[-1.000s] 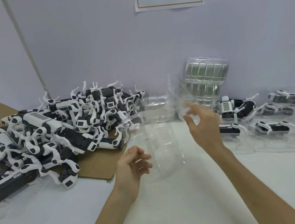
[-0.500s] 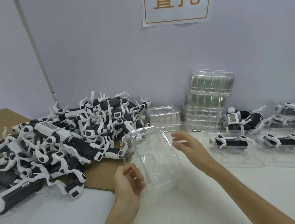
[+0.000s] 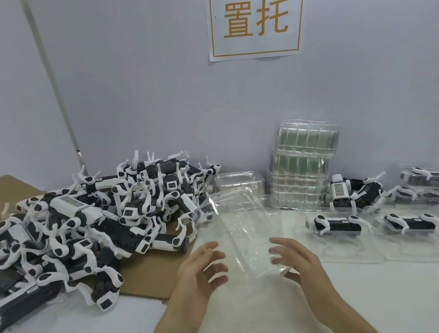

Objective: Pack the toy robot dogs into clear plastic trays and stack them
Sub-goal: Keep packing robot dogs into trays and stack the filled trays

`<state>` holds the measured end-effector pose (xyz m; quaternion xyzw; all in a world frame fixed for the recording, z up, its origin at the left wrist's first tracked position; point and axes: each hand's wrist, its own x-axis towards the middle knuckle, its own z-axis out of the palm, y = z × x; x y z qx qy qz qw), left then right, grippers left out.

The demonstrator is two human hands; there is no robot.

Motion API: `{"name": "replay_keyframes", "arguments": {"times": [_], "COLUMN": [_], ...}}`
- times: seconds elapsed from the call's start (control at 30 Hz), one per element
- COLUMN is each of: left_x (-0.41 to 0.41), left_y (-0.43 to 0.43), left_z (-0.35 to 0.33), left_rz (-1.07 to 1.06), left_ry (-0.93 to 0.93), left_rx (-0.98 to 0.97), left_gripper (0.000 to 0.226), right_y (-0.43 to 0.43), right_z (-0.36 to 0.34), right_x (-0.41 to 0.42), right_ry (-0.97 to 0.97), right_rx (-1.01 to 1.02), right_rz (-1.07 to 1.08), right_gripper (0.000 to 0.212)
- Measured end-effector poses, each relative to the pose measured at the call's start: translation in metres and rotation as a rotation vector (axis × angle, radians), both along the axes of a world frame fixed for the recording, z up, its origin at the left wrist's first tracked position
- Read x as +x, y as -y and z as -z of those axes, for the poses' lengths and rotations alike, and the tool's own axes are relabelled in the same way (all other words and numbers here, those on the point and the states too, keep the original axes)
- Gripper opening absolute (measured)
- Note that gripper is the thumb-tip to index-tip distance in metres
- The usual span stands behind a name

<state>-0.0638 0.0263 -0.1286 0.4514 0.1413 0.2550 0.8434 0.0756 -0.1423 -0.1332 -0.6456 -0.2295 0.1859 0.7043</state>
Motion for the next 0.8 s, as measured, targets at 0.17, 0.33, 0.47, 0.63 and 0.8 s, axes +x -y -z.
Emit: {"name": "replay_keyframes", "arguments": {"times": [0.17, 0.33, 0.47, 0.63, 0.8], "left_x": [0.002, 0.004, 0.008, 0.009, 0.009], "left_y": [0.007, 0.008, 0.009, 0.012, 0.005], "left_z": [0.003, 0.007, 0.01, 0.014, 0.008], "left_rz": [0.125, 0.009, 0.007, 0.073, -0.291], "left_ry": [-0.022, -0.205, -0.211, -0.192, -0.283], "left_rx": [0.082, 0.306, 0.398, 0.471, 0.649], "left_gripper": [0.01, 0.033, 0.021, 0.02, 0.049], "right_y": [0.0, 0.006, 0.011, 0.015, 0.015], "right_z": [0.001, -0.003, -0.009, -0.011, -0.014], "right_x": [0.002, 0.013, 0.02, 0.026, 0.024], "right_ry": [-0.104, -0.095, -0.038, -0.065, -0.08], "right_rx": [0.115, 0.189, 0.21, 0.201, 0.195], "right_rz": [0.004, 0.142, 0.204, 0.223, 0.223], "right_gripper": [0.02, 0.017, 0.016, 0.016, 0.017]}}
